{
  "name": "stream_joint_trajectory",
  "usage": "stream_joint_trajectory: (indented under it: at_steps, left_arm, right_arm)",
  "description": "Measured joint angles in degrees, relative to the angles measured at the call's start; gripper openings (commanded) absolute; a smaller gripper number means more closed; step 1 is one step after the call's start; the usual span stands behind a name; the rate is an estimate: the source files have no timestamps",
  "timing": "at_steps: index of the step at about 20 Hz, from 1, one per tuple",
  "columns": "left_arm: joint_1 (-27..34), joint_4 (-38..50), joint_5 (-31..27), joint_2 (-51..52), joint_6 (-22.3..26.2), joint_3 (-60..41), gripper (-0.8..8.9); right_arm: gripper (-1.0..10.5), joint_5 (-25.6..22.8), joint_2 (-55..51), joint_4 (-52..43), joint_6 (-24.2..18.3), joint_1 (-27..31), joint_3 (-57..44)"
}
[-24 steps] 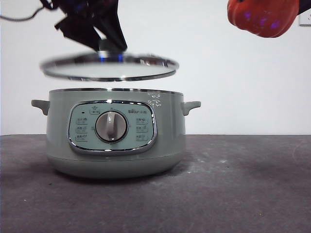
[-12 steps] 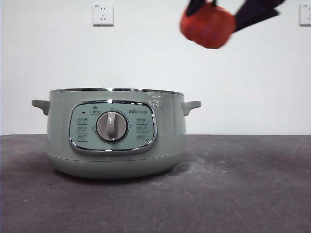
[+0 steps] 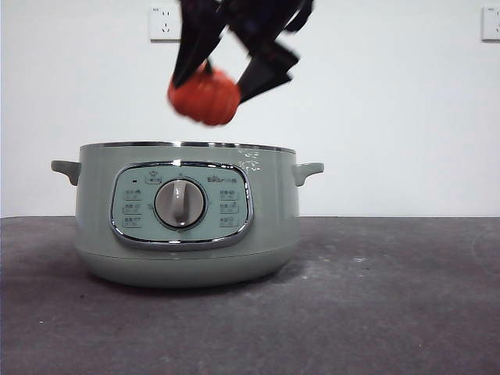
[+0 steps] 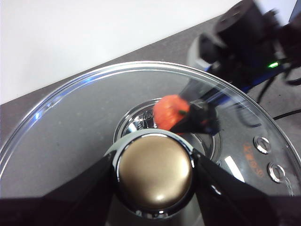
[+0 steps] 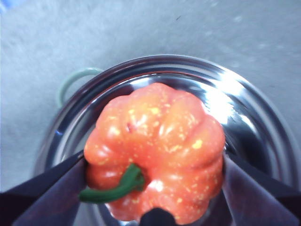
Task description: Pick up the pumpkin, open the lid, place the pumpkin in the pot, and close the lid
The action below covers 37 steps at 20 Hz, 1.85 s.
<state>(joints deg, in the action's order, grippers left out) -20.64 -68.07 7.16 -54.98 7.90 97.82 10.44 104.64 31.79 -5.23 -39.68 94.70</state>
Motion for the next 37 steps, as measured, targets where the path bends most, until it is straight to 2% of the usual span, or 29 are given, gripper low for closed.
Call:
stream_joint_trajectory:
  at_steps: [6,13,15,16,17,18,19,23,25,28,31,33,37]
  left_arm:
    - [0.00,-0.68,0.02,0.09,0.00,0.00,-0.09]
    - [0.00,-0.70,0.04,0.09,-0.02,0.00,-0.09]
    - [0.00,-1.05,0.02,0.11,-0.02,0.00,-0.09]
    - [0.00,-1.31,0.04,0.09,-0.02,0.00,-0.09]
    - [0.00,-1.60,0.04,0.11,0.00,0.00,-0.09]
    - [0.00,-1.95,0.04,0.09,-0.02,0.00,-0.09]
    - [0.00,-2.05,0.04,0.09,0.00,0.00,-0.09]
    - [0.00,-2.14,0.04,0.09,-0.02,0.00,-0.09]
    - [0.00,-2.12,0.07,0.09,-0.02,0.00,-0.09]
    - [0.00,-1.79,0.11,-0.28,-0.02,0.00,-0.09]
    - [0.00,2.10,1.18,-3.91,0.00,0.02,-0.09]
    - [0.00,2.23,3.30,-7.17,0.07,0.02,-0.09]
    - [-0.07,5.92,5.11,-14.01,0.85,0.00,-0.09]
  right_arm:
    - [-0.1,-1.14,9.77,-1.55,-3.61,-0.22,1.29]
    - [-0.1,-1.99,13.53,-1.11,-6.16,-1.79,1.31]
    - [0.0,-4.37,13.70,-0.87,-6.64,-2.25,1.57]
    - [1.1,-4.68,13.70,-0.81,-6.82,-2.60,1.62]
    - [3.1,-4.74,13.70,-0.76,-6.84,-2.75,1.62]
    - [5.8,-4.74,13.70,-0.72,-6.84,-2.80,1.62]
    - [6.3,-4.74,13.70,-0.70,-6.84,-2.82,1.62]
    - [6.3,-5.05,12.98,0.09,-6.34,-3.10,1.95]
    - [6.3,-6.08,9.14,0.31,-6.34,-3.10,1.95]
    - [6.3,-12.20,-0.31,2.36,-6.01,-3.06,2.03]
    - [6.3,-20.26,-11.85,6.14,-3.58,-2.67,2.03]
    - [6.3,-22.18,-18.05,7.04,-2.58,-2.32,2.05]
    - [6.3,-22.67,-28.13,8.81,-1.57,-1.53,2.16]
